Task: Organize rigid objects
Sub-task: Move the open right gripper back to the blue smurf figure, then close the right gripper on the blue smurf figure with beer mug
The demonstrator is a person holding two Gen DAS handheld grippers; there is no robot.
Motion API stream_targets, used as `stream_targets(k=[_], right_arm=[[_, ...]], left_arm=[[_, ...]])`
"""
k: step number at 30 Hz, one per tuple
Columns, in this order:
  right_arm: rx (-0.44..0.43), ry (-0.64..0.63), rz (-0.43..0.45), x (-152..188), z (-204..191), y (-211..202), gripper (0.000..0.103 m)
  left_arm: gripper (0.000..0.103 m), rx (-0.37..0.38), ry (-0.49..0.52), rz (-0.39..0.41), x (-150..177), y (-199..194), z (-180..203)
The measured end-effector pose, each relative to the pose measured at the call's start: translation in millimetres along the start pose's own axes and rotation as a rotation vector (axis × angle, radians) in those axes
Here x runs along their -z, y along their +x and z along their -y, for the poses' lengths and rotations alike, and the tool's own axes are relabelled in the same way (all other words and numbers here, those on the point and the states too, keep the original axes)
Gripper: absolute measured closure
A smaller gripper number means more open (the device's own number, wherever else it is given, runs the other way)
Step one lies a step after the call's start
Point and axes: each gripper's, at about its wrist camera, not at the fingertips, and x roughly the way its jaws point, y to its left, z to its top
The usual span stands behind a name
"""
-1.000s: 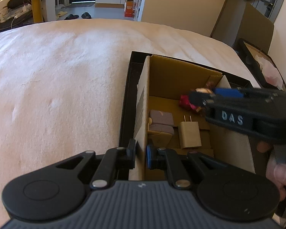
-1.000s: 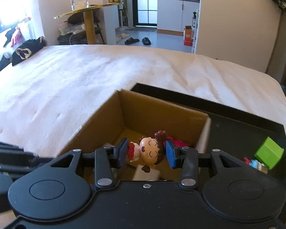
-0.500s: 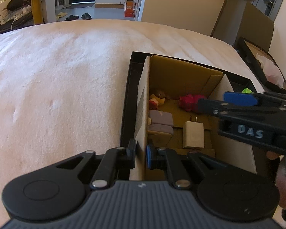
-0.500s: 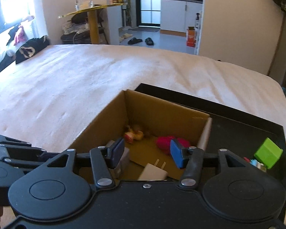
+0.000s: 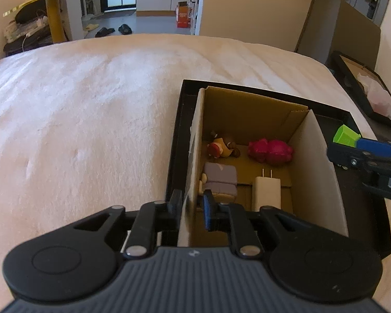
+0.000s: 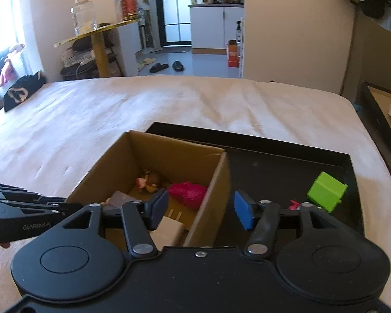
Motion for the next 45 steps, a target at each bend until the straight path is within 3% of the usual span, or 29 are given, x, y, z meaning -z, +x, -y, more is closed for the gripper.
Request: stream_targets(k=[4, 9, 15, 39, 45], right_arm=[[0.018, 0.019, 0.005, 3, 14, 0, 0.029], [0.035, 0.028, -0.004, 10, 29, 5, 0.029], [0.031, 0.057, -0.017, 18, 45, 10, 0.029], [0.013, 0.156, -0.061, 48, 103, 41, 0.029], [0.023, 0.172, -0.08, 48, 112, 60, 0.03]], left_arm=[[0.081, -0.013, 0.015, -0.007, -1, 4, 7], [0.056, -0.015, 0.03, -0.01, -2, 7, 17], [0.04, -0.069, 0.031, -0.006, -6, 10, 21], [0.033, -0.198, 0.091, -0.038, -15, 33, 53], [0.033, -0.224, 0.063, -0.061, -18, 43, 51]])
